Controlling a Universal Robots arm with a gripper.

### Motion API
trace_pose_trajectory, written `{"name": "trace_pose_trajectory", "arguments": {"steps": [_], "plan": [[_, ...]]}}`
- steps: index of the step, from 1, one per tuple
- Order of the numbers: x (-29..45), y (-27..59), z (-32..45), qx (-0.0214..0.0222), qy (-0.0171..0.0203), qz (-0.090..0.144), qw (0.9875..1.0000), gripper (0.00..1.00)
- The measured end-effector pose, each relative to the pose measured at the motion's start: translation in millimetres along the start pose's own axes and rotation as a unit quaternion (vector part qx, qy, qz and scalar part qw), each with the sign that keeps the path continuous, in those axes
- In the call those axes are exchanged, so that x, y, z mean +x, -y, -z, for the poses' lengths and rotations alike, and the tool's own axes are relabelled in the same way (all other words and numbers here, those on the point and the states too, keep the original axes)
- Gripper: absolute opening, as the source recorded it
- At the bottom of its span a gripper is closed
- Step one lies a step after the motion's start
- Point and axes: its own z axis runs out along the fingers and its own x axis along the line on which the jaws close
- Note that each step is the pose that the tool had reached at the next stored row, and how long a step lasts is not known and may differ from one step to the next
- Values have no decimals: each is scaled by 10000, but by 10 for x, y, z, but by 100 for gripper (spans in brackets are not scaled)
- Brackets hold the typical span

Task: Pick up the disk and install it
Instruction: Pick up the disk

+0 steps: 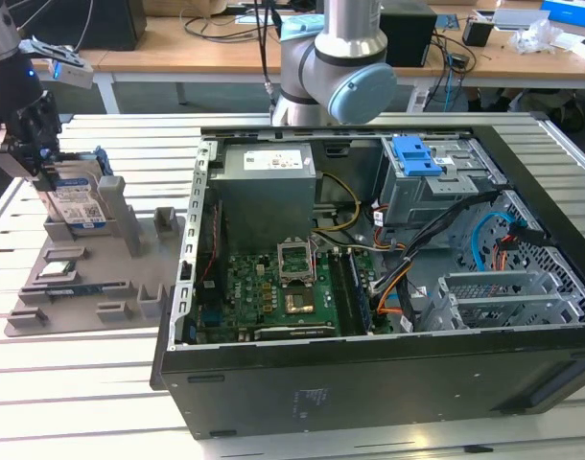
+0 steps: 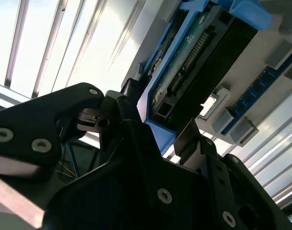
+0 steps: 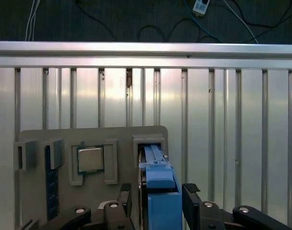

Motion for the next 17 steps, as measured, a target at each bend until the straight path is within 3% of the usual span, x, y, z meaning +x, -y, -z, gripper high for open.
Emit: {"name": "trace_pose_trajectory", "arguments": {"steps": [2, 5, 17], "plan": [[0, 0, -1, 0, 0, 1, 10000, 53], [0, 0, -1, 0, 0, 1, 10000, 37], [0, 0, -3, 0, 0, 3, 10000, 37]]}}
